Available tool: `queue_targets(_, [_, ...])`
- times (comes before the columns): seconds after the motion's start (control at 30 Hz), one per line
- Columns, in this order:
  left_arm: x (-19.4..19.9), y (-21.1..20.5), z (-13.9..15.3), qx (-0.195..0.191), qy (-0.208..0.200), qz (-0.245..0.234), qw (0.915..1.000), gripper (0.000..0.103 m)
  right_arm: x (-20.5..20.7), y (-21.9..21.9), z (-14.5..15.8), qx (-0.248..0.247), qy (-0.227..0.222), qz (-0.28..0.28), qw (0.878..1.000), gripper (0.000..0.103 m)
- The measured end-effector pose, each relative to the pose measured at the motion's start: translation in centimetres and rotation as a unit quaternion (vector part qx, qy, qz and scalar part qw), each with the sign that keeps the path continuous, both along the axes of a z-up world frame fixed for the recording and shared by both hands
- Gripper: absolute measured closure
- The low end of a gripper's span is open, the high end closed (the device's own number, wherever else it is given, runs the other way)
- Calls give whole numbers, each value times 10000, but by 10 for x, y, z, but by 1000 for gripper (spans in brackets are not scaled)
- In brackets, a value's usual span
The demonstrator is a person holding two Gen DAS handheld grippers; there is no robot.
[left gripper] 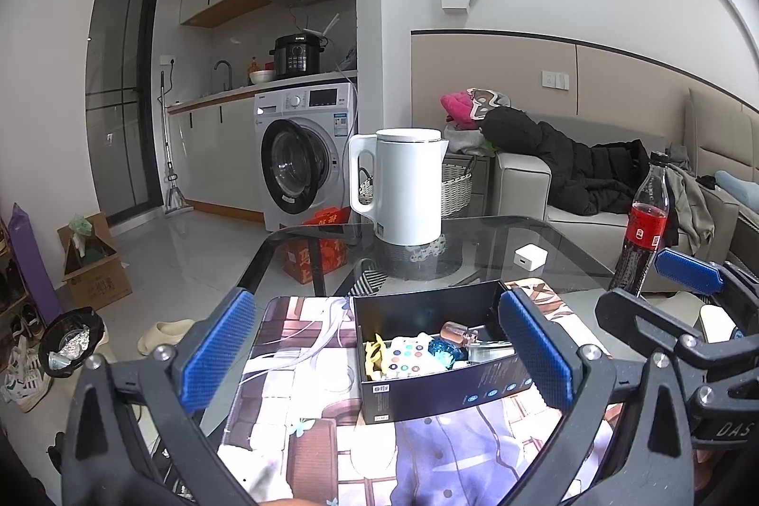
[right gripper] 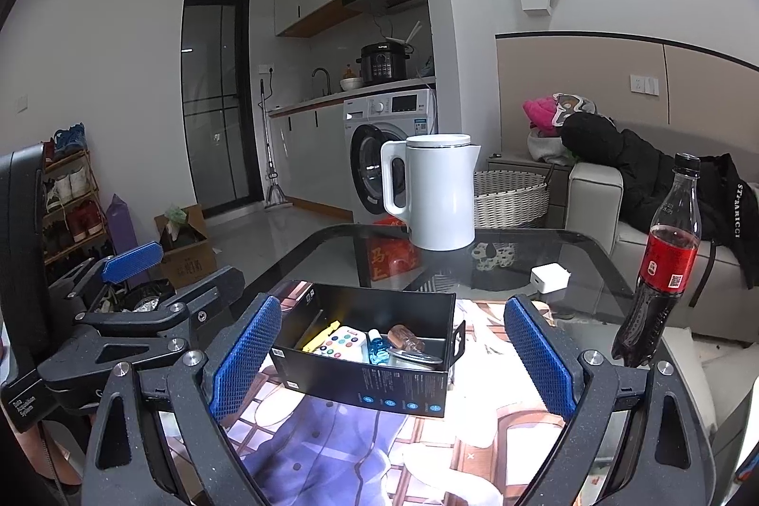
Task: Organize rigid objects
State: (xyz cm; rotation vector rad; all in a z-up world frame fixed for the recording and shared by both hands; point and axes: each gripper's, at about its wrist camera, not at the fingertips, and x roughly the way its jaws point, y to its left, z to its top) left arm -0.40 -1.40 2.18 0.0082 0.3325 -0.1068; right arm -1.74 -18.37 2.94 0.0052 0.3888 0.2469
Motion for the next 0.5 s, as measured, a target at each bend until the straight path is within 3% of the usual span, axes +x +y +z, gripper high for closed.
queue_targets(0.5, [5,-1,-4,42,110,16,9999,0,-1,1,1,-4,0,59,10000,6])
